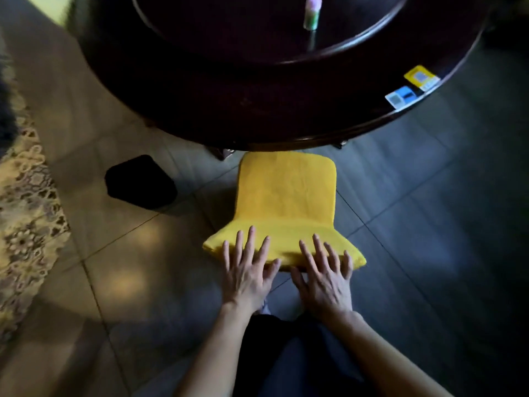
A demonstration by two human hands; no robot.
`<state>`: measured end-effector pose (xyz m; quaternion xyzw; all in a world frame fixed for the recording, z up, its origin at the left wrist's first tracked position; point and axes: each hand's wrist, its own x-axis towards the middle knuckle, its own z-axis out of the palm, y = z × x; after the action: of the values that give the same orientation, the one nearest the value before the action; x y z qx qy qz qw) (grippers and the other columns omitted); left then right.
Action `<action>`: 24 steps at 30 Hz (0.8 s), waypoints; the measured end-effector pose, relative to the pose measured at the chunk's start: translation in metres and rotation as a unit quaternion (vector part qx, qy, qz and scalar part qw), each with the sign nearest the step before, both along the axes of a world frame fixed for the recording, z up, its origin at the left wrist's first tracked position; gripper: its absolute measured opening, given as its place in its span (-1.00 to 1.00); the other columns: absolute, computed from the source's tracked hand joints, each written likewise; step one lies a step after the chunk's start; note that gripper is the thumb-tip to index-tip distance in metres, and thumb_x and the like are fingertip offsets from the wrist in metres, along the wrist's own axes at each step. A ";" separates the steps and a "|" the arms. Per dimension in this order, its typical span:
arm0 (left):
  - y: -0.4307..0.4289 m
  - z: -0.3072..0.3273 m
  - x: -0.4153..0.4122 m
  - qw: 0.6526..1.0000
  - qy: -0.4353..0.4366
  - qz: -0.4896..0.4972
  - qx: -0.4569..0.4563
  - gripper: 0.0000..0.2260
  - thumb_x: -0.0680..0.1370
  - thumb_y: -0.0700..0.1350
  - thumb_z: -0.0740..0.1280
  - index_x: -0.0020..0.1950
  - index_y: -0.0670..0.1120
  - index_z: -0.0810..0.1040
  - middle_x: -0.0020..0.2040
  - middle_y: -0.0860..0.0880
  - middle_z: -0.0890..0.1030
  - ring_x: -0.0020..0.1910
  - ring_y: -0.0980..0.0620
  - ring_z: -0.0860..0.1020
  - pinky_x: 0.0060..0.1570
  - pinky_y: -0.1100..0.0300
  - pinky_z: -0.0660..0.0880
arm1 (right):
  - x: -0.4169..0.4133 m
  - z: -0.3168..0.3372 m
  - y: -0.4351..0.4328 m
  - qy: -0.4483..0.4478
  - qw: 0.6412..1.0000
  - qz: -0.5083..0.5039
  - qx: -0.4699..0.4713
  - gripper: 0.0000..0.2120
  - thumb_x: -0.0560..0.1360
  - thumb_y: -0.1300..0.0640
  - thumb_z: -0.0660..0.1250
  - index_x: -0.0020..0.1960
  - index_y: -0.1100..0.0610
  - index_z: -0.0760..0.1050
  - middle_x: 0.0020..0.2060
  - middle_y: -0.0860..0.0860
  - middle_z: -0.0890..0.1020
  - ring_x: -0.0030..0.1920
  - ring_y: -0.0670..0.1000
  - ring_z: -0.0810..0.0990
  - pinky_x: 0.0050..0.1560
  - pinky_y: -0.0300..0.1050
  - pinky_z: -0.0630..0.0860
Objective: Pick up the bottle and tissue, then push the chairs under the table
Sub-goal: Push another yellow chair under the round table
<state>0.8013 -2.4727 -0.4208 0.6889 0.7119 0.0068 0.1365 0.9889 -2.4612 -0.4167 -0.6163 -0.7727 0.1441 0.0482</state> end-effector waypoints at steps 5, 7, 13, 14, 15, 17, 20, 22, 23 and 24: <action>-0.001 -0.005 0.000 1.000 0.004 -0.005 0.000 -0.44 0.64 0.31 -0.05 0.53 0.10 0.38 0.60 -0.10 0.25 0.58 -0.20 0.18 0.49 -0.31 0.04 | -0.024 0.004 -0.006 -0.024 0.997 -0.072 -0.034 -0.45 0.57 -0.30 0.09 0.51 -0.15 0.31 0.51 0.10 0.34 0.46 0.21 0.35 0.48 0.39 -0.03; -0.001 -0.007 0.000 1.000 0.008 -0.002 0.014 -0.45 0.64 0.30 -0.03 0.54 0.10 0.35 0.60 -0.10 0.25 0.58 -0.21 0.18 0.49 -0.31 0.03 | -0.024 0.002 -0.004 -0.030 0.995 -0.080 -0.042 -0.45 0.58 -0.31 0.06 0.52 -0.18 0.28 0.53 0.09 0.31 0.47 0.21 0.33 0.48 0.39 -0.03; 0.001 -0.012 0.004 0.999 0.002 0.015 0.043 -0.44 0.63 0.30 -0.01 0.59 0.12 0.24 0.63 -0.09 0.16 0.60 -0.22 0.12 0.53 -0.29 -0.08 | -0.025 -0.006 -0.002 -0.029 0.995 -0.090 -0.038 -0.44 0.57 -0.33 -0.02 0.54 -0.22 0.22 0.57 0.05 0.22 0.53 0.19 0.22 0.48 0.40 -0.07; 0.001 -0.013 0.003 0.999 0.000 0.015 0.046 -0.44 0.63 0.30 0.00 0.59 0.12 0.23 0.63 -0.09 0.15 0.60 -0.21 0.12 0.53 -0.28 -0.10 | -0.025 -0.008 -0.003 -0.029 0.995 -0.088 -0.035 -0.44 0.57 -0.33 -0.01 0.54 -0.22 0.22 0.58 0.04 0.21 0.53 0.19 0.20 0.48 0.40 -0.08; 0.001 -0.013 0.003 0.999 0.000 0.016 0.047 -0.44 0.63 0.30 0.00 0.59 0.12 0.24 0.63 -0.09 0.15 0.59 -0.21 0.13 0.53 -0.27 -0.12 | -0.026 -0.010 -0.003 -0.030 0.995 -0.086 -0.028 -0.44 0.57 -0.33 0.00 0.53 -0.22 0.23 0.58 0.03 0.21 0.54 0.18 0.18 0.48 0.40 -0.09; 0.003 -0.014 0.003 0.999 -0.003 0.014 0.051 -0.45 0.63 0.29 0.00 0.58 0.13 0.26 0.63 -0.10 0.16 0.59 -0.21 0.14 0.54 -0.26 -0.15 | -0.025 -0.015 -0.001 -0.026 0.996 -0.088 -0.010 -0.44 0.56 -0.32 0.03 0.52 -0.21 0.27 0.57 0.03 0.22 0.53 0.18 0.18 0.48 0.37 -0.11; 0.009 -0.014 0.001 0.998 -0.011 0.006 0.063 -0.46 0.63 0.28 0.03 0.57 0.13 0.30 0.63 -0.10 0.17 0.59 -0.21 0.14 0.53 -0.27 -0.16 | -0.029 -0.017 0.006 -0.017 0.994 -0.102 0.023 -0.44 0.53 -0.31 0.07 0.49 -0.18 0.34 0.55 0.06 0.27 0.51 0.18 0.20 0.47 0.35 -0.10; 0.015 -0.015 0.001 0.998 -0.015 0.008 0.066 -0.47 0.63 0.28 0.05 0.56 0.13 0.31 0.63 -0.10 0.17 0.59 -0.21 0.13 0.53 -0.27 -0.16 | -0.030 -0.017 0.013 -0.010 0.994 -0.108 0.034 -0.43 0.52 -0.31 0.08 0.49 -0.17 0.34 0.55 0.07 0.28 0.51 0.18 0.20 0.47 0.36 -0.07; 0.020 -0.015 0.001 0.998 -0.017 0.010 0.067 -0.47 0.63 0.28 0.06 0.56 0.13 0.31 0.63 -0.09 0.16 0.59 -0.21 0.13 0.53 -0.27 -0.16 | -0.030 -0.017 0.017 -0.007 0.993 -0.114 0.036 -0.43 0.52 -0.31 0.08 0.49 -0.17 0.34 0.55 0.07 0.27 0.51 0.17 0.20 0.47 0.37 -0.06; 0.025 -0.015 0.002 0.997 -0.017 0.011 0.069 -0.47 0.63 0.28 0.06 0.56 0.13 0.32 0.63 -0.09 0.16 0.60 -0.20 0.13 0.53 -0.28 -0.16 | -0.030 -0.018 0.023 -0.005 0.992 -0.119 0.039 -0.42 0.52 -0.31 0.08 0.49 -0.17 0.33 0.55 0.07 0.27 0.51 0.17 0.20 0.47 0.38 -0.04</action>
<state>0.8031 -2.4475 -0.4354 0.6888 0.7146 0.0688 0.1005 0.9593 -2.4379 -0.4348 -0.7023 -0.6992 0.1038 0.0850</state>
